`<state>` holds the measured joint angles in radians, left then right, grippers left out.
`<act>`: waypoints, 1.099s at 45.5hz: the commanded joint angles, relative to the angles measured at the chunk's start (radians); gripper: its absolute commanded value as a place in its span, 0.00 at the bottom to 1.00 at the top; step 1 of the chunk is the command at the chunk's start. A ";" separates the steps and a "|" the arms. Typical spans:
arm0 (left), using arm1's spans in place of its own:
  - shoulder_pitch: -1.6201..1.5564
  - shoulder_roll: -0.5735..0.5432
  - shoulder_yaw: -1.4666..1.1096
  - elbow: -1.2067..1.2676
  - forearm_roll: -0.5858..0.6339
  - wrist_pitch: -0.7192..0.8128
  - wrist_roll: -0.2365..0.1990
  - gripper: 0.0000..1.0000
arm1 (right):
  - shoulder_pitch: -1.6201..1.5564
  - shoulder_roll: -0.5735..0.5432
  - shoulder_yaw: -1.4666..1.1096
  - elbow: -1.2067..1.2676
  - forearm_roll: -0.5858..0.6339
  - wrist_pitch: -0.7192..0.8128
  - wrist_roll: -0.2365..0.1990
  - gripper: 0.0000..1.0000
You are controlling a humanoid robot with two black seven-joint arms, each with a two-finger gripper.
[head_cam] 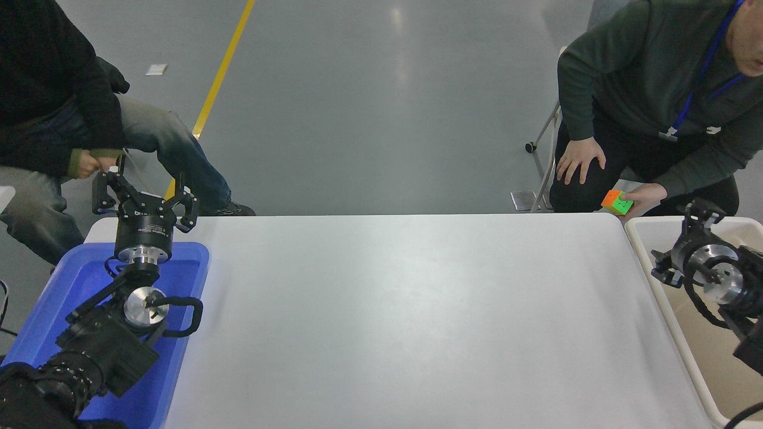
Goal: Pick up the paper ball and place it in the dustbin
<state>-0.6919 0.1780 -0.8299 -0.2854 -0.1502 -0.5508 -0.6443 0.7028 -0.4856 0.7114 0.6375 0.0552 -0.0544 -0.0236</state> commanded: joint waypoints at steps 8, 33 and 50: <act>0.000 0.000 0.000 0.000 0.000 0.000 0.000 0.99 | -0.011 0.101 0.148 0.126 0.014 0.133 0.082 1.00; 0.000 0.000 0.000 0.000 0.000 0.000 0.000 0.99 | -0.100 0.228 0.330 0.096 0.048 0.264 0.085 1.00; 0.000 0.000 0.000 0.000 -0.002 0.000 0.000 0.99 | -0.108 0.228 0.333 -0.107 0.057 0.422 0.083 1.00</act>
<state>-0.6918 0.1781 -0.8299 -0.2853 -0.1507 -0.5507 -0.6443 0.6042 -0.2635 1.0326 0.6340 0.1045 0.2834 0.0606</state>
